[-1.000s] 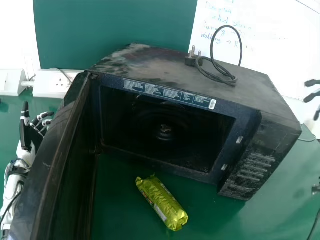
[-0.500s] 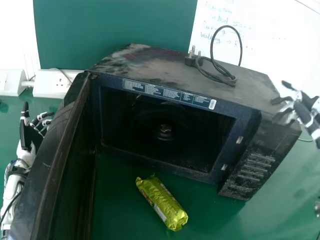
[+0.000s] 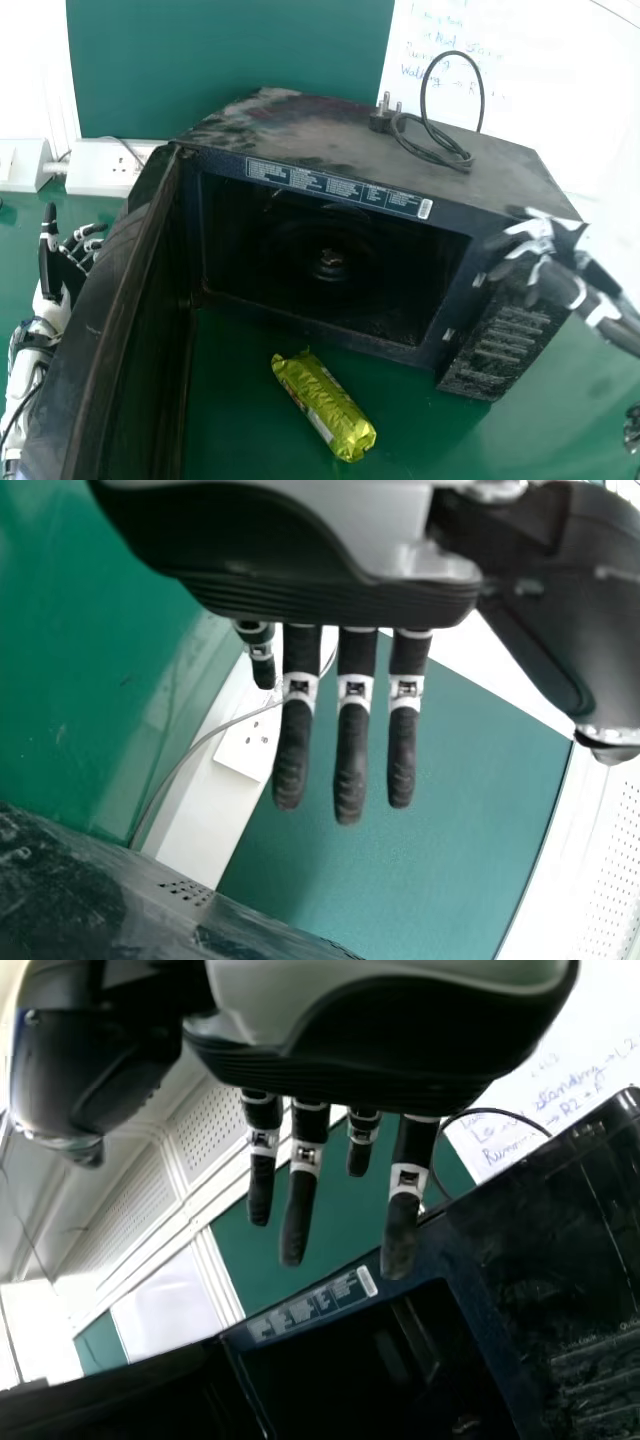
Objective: Put biscuit inside oven
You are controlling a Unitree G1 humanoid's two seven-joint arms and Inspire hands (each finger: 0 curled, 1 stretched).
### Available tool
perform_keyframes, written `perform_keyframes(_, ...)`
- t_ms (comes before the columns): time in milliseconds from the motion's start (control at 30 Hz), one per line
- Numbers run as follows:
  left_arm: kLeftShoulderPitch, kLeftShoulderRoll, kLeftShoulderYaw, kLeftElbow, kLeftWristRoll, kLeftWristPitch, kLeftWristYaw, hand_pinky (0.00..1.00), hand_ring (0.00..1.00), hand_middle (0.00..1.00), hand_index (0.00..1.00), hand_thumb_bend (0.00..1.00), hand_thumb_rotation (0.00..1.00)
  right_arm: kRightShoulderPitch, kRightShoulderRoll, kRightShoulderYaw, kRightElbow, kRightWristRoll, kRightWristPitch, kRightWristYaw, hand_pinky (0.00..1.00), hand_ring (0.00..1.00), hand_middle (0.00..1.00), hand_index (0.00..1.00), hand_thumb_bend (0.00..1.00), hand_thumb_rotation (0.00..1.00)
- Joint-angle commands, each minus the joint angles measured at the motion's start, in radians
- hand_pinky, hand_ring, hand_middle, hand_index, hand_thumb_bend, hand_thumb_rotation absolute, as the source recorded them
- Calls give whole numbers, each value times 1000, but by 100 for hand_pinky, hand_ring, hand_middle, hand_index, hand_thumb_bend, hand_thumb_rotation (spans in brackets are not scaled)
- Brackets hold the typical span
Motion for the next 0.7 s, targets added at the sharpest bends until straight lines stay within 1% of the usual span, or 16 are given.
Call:
perform_keyframes(0,0,-3,9,-6,-10,7,5,24,30,38,49,52,6,-12,-16,25,-14,0,-11,-3,36,47,57,74,84,37)
perform_keyframes(67,0,-1,8,-3,-10,2,-2,24,30,38,49,52,6,-12,-17,38,-21,-6,-14,-1,35,46,56,74,88,42)
perform_keyframes(133,1,0,8,0,-10,-1,-9,24,30,38,49,52,6,-12,-20,49,-21,-17,-34,8,35,48,56,75,89,46)
perform_keyframes(167,1,0,7,-1,-8,0,-5,24,30,38,49,52,6,-15,-21,56,-19,-10,-43,17,36,49,56,75,90,47)
perform_keyframes(200,1,0,8,-3,-8,4,-1,24,30,38,49,52,6,-19,-21,65,-16,17,-39,30,35,49,57,74,89,45)
perform_keyframes(233,0,-1,8,-5,-8,7,3,24,30,38,49,52,6,-18,-26,69,-21,22,-27,31,34,47,56,75,88,44)
perform_keyframes(300,-1,-2,10,-3,-12,9,2,24,30,38,49,52,6,-14,-25,77,-54,-43,-25,-5,33,42,51,73,92,49)
perform_keyframes(333,-2,-1,10,-2,-13,10,0,24,30,38,49,52,6,-10,-25,80,-72,-79,-24,-20,33,42,51,72,93,50)
perform_keyframes(400,-2,0,11,1,-15,10,-3,24,30,38,49,52,6,-9,-34,86,-95,-102,-12,-21,31,41,51,71,95,50)
perform_keyframes(500,-2,1,10,0,-12,7,-5,24,30,38,49,52,6,-22,-22,119,-77,-109,-58,-15,31,42,54,72,96,57)
perform_keyframes(567,0,1,7,-4,-7,5,-2,24,30,38,49,52,6,-32,-26,143,-69,-110,-69,-16,28,38,49,72,97,59)
perform_keyframes(600,0,0,8,-4,-8,6,-3,24,30,38,49,52,6,-38,-28,153,-63,-114,-84,-15,28,37,48,72,97,59)
perform_keyframes(633,0,-1,9,-4,-10,7,-2,24,30,38,49,52,6,-41,-24,161,-60,-125,-100,-20,26,35,46,72,97,61)
perform_keyframes(667,-1,-1,10,-3,-12,8,-2,24,30,38,49,52,6,-39,-16,168,-66,-153,-113,-36,27,36,47,71,98,65)
